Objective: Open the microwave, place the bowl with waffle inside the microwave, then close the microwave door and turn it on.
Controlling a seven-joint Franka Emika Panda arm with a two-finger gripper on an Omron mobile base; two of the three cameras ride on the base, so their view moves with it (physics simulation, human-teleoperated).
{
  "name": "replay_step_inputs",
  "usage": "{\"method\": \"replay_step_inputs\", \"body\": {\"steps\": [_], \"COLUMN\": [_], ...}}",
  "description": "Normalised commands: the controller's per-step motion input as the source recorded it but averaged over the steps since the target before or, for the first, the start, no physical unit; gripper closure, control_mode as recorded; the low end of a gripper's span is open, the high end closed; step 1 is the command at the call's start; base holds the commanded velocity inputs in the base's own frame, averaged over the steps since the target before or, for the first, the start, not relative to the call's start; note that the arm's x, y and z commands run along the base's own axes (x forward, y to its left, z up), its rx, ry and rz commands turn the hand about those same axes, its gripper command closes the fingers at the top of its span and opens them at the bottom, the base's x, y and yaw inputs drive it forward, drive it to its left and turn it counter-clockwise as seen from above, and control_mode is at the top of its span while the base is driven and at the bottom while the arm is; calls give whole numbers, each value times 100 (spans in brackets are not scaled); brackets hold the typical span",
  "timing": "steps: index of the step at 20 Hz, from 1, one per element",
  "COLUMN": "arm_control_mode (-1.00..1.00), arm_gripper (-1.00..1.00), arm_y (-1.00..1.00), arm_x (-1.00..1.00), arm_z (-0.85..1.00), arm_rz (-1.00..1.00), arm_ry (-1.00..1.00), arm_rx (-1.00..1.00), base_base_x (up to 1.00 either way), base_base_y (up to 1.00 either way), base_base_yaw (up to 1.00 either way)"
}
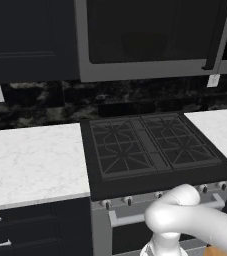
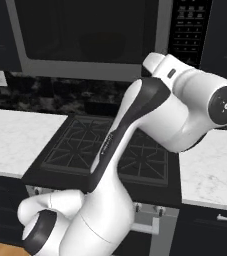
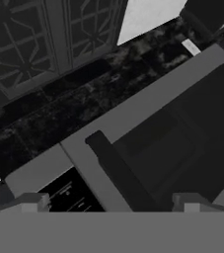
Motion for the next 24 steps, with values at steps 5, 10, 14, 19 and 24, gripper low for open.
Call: {"method": "replay_step_inputs", "body": {"steps": [5,10,14,19,24], "arm_control_mode": [-100,-100,-100,-100,-100], "arm_gripper": [-100,100,100,100,100], "arm_y": [22,7,-29,-45,-10], "arm_x": [10,32,32,9,0], "arm_z": [-5,-6,0,0,8], "arm_rz": [-10,-3,0,0,-4], "arm_ry": [0,0,0,0,0], "arm_rx": [0,1,7,20,21], "base_base_x": [0,0,0,0,0], "base_base_y": [0,0,0,0,0], "base_base_yaw": [0,0,0,0,0]}}
